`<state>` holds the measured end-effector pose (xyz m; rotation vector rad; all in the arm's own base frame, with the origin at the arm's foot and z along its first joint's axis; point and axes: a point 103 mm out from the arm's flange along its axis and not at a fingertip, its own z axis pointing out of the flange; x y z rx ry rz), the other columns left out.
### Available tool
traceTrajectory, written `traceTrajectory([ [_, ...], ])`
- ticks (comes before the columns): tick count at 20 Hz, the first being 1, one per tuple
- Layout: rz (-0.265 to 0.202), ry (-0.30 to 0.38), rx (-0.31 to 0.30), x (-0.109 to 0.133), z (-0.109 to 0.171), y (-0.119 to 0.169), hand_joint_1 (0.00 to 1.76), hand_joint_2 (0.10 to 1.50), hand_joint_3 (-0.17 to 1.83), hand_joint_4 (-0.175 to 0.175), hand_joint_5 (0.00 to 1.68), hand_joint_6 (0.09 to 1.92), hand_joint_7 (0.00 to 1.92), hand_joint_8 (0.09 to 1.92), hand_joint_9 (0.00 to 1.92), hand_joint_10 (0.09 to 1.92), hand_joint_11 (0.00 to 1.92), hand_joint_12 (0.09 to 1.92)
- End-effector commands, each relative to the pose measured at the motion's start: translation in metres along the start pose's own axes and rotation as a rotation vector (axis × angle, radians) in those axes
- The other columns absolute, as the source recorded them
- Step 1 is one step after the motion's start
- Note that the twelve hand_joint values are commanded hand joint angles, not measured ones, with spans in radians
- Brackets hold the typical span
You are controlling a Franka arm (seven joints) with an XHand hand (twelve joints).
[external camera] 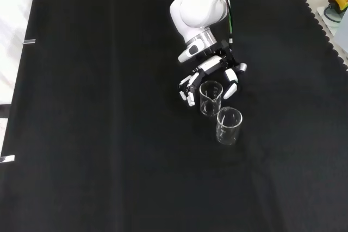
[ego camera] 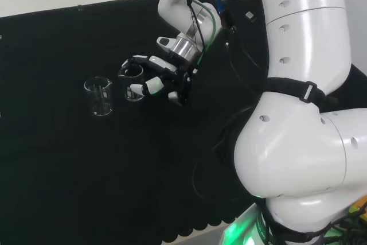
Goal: Pick up the beaker on the right.
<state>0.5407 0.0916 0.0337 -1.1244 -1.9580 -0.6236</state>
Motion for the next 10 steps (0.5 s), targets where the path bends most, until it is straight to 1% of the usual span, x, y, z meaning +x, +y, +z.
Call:
traceTrajectory([
  [1,-0.002,0.006,0.004,0.0002,0.0019,0.0002,0.95,0.32,1.11,-0.035,0.31,0.80,0.51,0.70,0.54,0.61,0.02,1.34],
  [10,-0.002,0.006,-0.004,0.0005,0.0017,0.0004,0.94,0.32,1.10,-0.038,0.33,0.80,0.52,0.70,0.54,0.61,0.03,1.35],
])
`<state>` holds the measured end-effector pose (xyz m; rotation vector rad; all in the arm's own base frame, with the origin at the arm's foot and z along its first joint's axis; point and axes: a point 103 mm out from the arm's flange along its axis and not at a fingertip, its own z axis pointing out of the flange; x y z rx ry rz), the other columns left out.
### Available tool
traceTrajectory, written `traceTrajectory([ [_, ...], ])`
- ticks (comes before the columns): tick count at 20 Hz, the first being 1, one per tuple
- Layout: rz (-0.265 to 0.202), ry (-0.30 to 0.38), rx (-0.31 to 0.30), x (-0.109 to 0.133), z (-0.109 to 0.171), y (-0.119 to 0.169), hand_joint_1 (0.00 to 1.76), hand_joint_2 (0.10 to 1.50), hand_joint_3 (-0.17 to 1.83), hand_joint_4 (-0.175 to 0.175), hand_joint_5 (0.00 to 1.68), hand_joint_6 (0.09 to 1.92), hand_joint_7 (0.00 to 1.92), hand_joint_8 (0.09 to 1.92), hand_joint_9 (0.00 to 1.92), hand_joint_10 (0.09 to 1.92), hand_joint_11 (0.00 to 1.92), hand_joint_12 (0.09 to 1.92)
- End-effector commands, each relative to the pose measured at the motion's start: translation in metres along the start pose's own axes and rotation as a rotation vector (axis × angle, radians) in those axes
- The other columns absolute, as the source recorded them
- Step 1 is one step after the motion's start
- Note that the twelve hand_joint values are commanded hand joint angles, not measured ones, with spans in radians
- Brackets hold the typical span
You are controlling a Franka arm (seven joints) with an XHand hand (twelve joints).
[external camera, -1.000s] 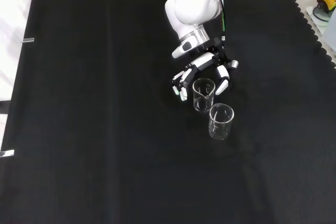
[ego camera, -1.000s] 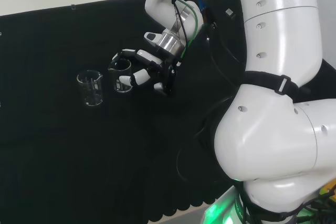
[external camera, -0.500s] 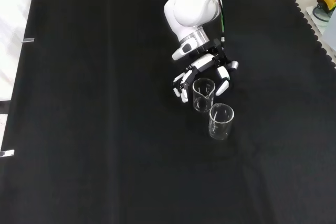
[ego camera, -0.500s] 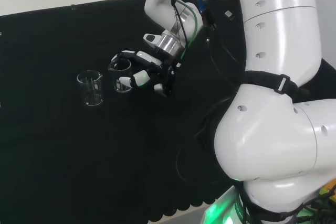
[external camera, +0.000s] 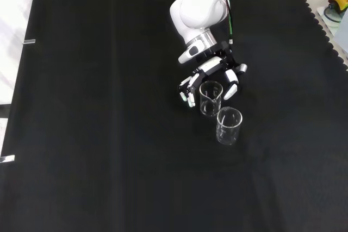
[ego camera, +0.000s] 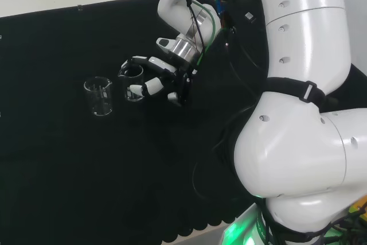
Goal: Pick up the beaker on the right.
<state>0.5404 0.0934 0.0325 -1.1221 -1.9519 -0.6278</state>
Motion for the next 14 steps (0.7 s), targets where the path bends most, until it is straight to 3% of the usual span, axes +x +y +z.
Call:
traceTrajectory([
  [1,-0.004,-0.004,-0.002,0.0010,-0.0005,0.0000,0.94,0.32,1.10,-0.037,0.34,0.81,0.53,0.71,0.55,0.62,0.04,1.35],
  [9,0.003,-0.005,-0.006,0.0022,0.0008,0.0020,0.93,0.34,1.08,-0.028,0.44,0.89,0.61,0.70,0.61,0.61,0.09,1.34],
  [13,0.023,-0.008,-0.030,0.0027,0.0021,0.0029,1.02,0.41,1.05,0.000,0.76,0.98,0.84,0.66,0.80,0.57,0.25,1.30],
  [14,0.029,-0.011,-0.043,0.0027,0.0018,0.0029,1.06,0.51,0.94,0.031,0.90,0.98,0.93,0.65,0.87,0.55,0.33,1.27],
])
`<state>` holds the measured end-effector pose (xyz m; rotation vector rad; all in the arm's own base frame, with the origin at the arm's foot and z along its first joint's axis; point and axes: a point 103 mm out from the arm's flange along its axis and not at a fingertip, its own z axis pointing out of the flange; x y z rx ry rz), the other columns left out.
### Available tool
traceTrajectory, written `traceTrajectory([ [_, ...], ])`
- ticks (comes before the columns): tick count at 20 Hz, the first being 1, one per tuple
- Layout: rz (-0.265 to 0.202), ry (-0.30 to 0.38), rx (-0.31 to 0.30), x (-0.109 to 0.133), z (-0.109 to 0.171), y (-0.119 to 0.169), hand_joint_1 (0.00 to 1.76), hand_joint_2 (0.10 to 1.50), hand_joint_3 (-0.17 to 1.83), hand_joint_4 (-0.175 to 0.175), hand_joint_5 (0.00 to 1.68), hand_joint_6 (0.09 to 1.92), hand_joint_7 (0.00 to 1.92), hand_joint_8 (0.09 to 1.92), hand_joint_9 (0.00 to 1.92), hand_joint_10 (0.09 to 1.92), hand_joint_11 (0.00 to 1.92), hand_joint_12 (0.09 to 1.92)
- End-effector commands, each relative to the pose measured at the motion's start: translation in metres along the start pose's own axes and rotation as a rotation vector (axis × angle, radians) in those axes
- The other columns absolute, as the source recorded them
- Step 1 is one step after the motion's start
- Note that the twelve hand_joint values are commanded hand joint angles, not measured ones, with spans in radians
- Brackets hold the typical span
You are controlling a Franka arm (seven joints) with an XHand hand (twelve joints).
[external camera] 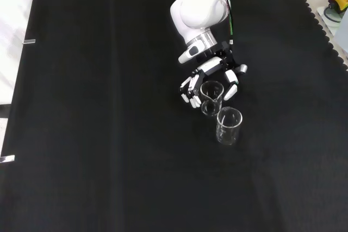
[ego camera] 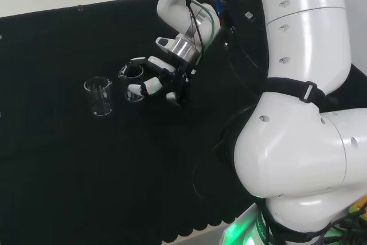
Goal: Pick up the beaker on the right.
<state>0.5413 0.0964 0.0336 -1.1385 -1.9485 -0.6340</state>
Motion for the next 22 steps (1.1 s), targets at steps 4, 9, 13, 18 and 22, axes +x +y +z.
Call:
traceTrajectory([
  [4,0.028,-0.026,-0.072,0.001,-0.002,0.000,1.24,0.77,0.51,-0.131,1.15,0.79,1.20,0.63,1.13,0.44,0.74,1.05],
  [9,0.007,-0.028,-0.110,0.004,-0.014,0.000,1.31,0.83,0.29,-0.175,1.30,0.48,1.35,0.43,1.33,0.24,0.97,0.89],
  [13,-0.010,-0.038,-0.106,0.007,-0.026,0.001,1.31,0.83,0.27,-0.175,1.34,0.39,1.41,0.32,1.39,0.14,1.03,0.85],
  [18,-0.012,-0.039,-0.096,0.008,-0.035,0.000,1.32,0.83,0.27,-0.175,1.35,0.37,1.41,0.30,1.40,0.12,1.04,0.84],
  [22,-0.021,-0.056,-0.077,0.010,-0.042,-0.001,1.32,0.82,0.28,-0.175,1.36,0.36,1.43,0.27,1.43,0.10,1.06,0.83],
])
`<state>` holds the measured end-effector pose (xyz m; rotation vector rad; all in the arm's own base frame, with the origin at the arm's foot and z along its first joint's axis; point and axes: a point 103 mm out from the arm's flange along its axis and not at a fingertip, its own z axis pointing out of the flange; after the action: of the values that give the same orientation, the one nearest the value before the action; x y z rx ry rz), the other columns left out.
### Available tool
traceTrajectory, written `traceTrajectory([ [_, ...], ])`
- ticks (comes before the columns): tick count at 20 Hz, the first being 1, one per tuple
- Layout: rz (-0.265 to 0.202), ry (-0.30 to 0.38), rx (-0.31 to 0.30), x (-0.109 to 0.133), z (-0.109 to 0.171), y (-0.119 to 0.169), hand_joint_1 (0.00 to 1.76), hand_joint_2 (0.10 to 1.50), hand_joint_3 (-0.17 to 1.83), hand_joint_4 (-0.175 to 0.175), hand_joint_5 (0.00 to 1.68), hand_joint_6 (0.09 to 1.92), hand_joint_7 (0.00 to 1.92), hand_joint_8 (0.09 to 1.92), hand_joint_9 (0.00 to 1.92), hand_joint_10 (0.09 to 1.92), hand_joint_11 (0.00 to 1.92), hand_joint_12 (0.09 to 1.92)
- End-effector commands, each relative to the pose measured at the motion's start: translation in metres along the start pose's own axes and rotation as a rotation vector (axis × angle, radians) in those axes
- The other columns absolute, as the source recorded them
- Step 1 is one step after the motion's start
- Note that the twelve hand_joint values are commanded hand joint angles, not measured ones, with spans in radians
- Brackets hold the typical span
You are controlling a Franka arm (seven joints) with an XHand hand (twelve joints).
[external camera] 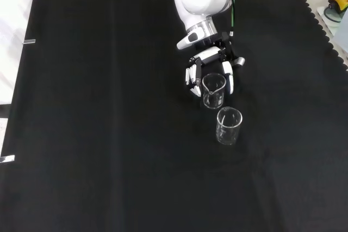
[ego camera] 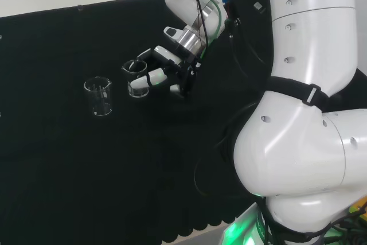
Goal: Pick up the beaker on the right.
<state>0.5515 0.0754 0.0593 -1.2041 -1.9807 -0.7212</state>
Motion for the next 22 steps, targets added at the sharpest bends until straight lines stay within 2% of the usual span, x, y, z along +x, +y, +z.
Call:
traceTrajectory([
  [1,-0.009,-0.022,0.029,0.004,-0.010,-0.001,1.32,0.80,0.30,-0.175,1.37,0.34,1.44,0.25,1.45,0.09,1.07,0.83],
  [3,-0.015,-0.030,0.049,0.004,-0.010,-0.001,1.32,0.77,0.36,-0.175,1.39,0.32,1.47,0.22,1.48,0.09,1.08,0.82],
  [5,-0.021,-0.038,0.065,0.007,-0.014,-0.001,1.38,0.83,0.24,-0.175,1.35,0.36,1.47,0.34,1.44,0.09,1.08,0.82],
  [8,-0.028,-0.048,0.086,0.012,-0.018,-0.001,1.42,0.88,0.14,-0.175,1.33,0.39,1.46,0.41,1.42,0.09,1.08,0.82],
  [22,-0.039,-0.095,0.142,0.035,-0.029,-0.006,1.42,0.89,0.11,-0.175,1.33,0.39,1.45,0.44,1.42,0.09,1.09,0.82],
])
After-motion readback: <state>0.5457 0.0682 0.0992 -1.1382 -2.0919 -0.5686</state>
